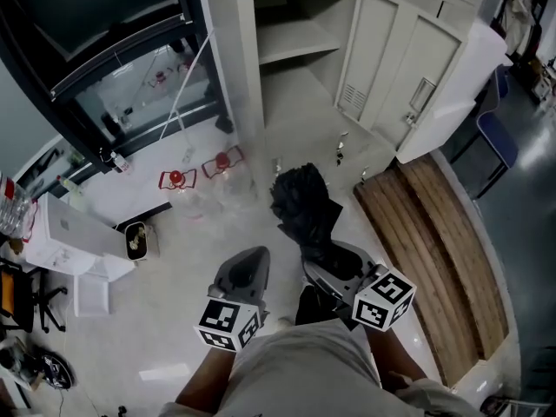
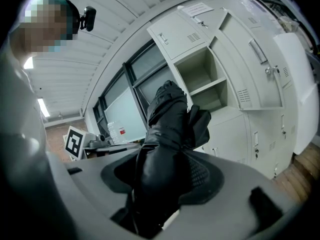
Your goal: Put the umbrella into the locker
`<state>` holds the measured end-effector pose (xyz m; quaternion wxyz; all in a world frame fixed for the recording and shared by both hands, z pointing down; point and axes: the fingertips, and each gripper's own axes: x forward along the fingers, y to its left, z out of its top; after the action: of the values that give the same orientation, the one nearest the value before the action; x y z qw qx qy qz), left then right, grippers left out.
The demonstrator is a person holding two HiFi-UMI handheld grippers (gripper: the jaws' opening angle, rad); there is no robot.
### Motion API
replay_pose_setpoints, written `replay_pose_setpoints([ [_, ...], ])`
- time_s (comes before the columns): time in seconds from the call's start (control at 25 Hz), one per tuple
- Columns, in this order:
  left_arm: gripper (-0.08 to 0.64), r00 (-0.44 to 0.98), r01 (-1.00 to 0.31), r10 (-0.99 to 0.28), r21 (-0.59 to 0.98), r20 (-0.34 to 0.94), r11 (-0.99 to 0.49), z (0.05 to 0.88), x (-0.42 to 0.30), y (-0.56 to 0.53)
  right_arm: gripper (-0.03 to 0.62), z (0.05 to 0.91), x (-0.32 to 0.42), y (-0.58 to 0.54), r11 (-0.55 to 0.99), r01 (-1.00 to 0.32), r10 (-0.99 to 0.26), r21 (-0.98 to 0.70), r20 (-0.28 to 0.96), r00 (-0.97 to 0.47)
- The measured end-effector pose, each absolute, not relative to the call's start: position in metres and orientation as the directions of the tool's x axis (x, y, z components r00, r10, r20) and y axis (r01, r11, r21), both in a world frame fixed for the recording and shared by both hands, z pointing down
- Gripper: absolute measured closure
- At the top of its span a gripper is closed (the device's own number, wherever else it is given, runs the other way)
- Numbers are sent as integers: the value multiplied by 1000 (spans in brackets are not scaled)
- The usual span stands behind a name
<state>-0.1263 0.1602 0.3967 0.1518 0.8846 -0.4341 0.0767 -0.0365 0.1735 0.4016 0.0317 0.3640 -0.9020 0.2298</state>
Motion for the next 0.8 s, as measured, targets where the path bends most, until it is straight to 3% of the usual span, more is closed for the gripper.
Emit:
replay_pose_setpoints([
  [0.8,543,568,-823,-780,192,263,-534,386,-49,-21,360,395,34,-10,686,-614,-572,-389,233,-787],
])
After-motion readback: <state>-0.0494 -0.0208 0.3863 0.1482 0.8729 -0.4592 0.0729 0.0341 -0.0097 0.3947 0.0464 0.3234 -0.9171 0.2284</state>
